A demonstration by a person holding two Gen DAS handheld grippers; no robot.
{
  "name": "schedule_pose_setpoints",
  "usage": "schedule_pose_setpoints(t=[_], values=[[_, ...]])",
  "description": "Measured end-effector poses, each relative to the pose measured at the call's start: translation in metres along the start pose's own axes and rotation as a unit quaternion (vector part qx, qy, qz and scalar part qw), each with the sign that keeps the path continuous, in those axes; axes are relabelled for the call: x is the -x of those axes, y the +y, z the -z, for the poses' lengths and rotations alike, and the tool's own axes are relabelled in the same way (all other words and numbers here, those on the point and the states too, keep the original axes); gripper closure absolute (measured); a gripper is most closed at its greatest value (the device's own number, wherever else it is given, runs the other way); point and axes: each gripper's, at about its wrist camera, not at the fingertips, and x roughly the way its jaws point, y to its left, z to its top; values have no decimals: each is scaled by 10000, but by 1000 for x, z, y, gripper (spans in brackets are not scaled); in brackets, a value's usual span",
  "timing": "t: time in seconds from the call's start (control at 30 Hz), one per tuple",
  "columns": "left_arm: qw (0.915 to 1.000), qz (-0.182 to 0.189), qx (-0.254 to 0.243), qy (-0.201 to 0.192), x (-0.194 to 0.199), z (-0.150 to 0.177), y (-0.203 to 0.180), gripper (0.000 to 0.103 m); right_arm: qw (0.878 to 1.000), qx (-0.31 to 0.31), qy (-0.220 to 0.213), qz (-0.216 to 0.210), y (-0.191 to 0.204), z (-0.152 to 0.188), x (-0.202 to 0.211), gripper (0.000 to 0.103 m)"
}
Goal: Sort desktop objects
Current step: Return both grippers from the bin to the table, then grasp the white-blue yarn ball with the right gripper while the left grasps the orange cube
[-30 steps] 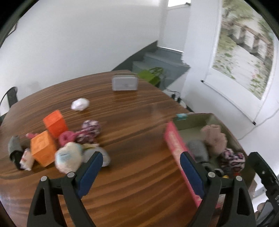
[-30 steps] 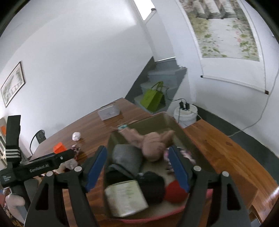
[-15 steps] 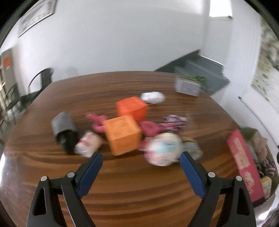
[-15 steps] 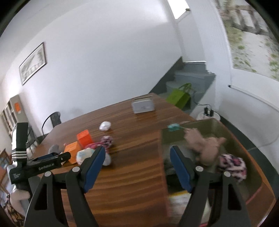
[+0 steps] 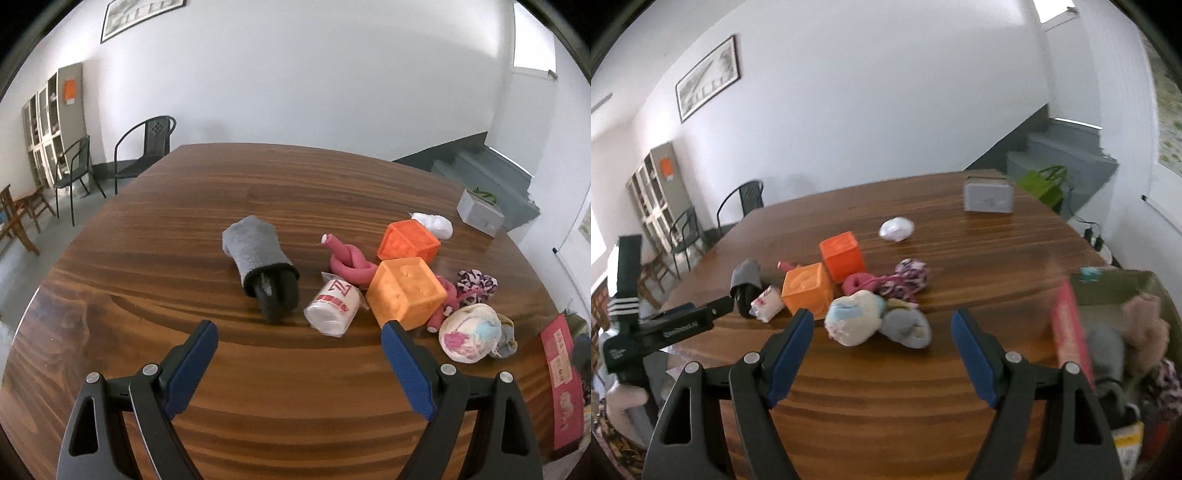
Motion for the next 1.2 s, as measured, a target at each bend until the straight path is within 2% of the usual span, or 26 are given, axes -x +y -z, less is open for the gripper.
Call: schedule_pose_setpoints(t=[0.13,0.27,0.43,0.67,0.87,0.93,0.97,1.2], values=[[9999,9,143,3,2,-2,11,11,9992,136,355,-93,15,-4,-34,23],[9994,-10,349,-19,5,-4,22,11,9979,295,521,-255,30,-5,-52,23],[9988,-32,476,59,3,-4,26,11,9919,-5,933,-867,31,-6,-79,23],[9994,39,309,148,0,0,15,11,9917,-290,1126,-554,13,3,-106,23],[9995,51,233,189,-2,3,10,11,9892,-460,1288,-519,4,-2,-124,23],[9996,56,208,202,-3,3,9,11,9873,-522,1408,-516,1,1,-129,29],[9996,59,207,205,-3,3,9,11,9864,-537,1462,-520,-1,3,-130,38],[9996,122,129,225,-5,6,3,11,9878,-415,1389,-572,2,9,-105,39]])
